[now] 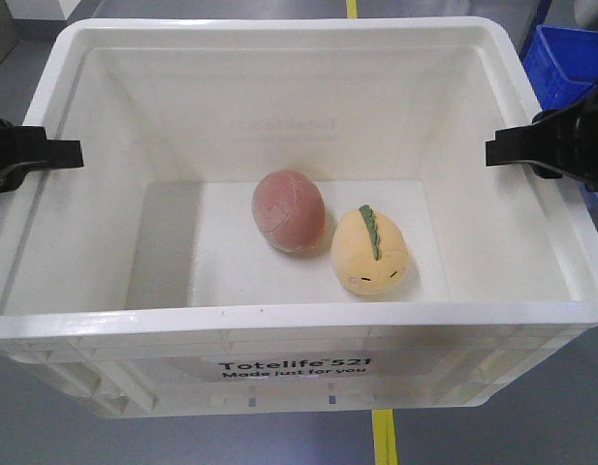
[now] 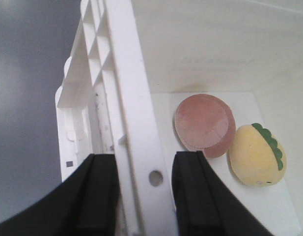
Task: Place moving items into box and shelve
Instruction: 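Hold the tote by both rims while the base drives, then keep holding the tote level while driving toward the shelves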
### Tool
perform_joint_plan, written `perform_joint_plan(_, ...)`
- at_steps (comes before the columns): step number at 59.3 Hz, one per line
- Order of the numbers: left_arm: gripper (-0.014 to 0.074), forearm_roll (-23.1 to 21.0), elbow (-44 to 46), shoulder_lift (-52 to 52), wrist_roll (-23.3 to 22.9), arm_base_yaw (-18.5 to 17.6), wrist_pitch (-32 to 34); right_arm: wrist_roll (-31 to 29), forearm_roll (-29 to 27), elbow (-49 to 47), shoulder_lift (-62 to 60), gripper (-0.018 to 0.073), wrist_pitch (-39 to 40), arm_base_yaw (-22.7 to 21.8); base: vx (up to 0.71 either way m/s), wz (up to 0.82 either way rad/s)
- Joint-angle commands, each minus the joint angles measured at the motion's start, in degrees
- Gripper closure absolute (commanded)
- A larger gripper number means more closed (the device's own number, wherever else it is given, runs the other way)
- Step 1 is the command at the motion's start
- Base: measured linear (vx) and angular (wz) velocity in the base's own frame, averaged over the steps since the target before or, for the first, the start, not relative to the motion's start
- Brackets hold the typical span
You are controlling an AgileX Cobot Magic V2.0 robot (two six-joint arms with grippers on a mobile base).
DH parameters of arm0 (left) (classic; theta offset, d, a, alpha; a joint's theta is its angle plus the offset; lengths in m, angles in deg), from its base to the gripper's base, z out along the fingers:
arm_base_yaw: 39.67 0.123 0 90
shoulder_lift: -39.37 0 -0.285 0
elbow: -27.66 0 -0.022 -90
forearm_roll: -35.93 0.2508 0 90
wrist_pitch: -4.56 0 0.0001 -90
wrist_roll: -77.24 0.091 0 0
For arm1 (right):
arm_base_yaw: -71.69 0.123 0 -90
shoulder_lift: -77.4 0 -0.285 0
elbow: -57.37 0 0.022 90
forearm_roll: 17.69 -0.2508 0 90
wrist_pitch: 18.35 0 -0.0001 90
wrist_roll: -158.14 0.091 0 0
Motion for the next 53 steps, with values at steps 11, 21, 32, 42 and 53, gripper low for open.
perform_joint_plan(11,0.06,-4.7,2.6,1.6,0.5,-0.5,7.1,-1.0,-4.3,-2.5,-1.6,0.0564,6.6,0.0,0.48,-0.06)
perform_joint_plan(21,0.06,-4.7,2.6,1.6,0.5,-0.5,7.1,-0.9,-4.3,-2.5,-1.6,0.0564,6.6,0.0,0.49,-0.07)
perform_joint_plan(32,0.06,-4.7,2.6,1.6,0.5,-0.5,7.1,-0.9,-4.3,-2.5,-1.6,0.0564,6.6,0.0,0.49,-0.03)
perform_joint_plan(42,0.06,-4.7,2.6,1.6,0.5,-0.5,7.1,-0.9,-4.3,-2.5,-1.6,0.0564,6.6,0.0,0.49,-0.01)
perform_joint_plan(53,0.06,-4.7,2.6,1.6,0.5,-0.5,7.1,-0.9,-4.3,-2.5,-1.6,0.0564,6.6,0.0,0.49,-0.01)
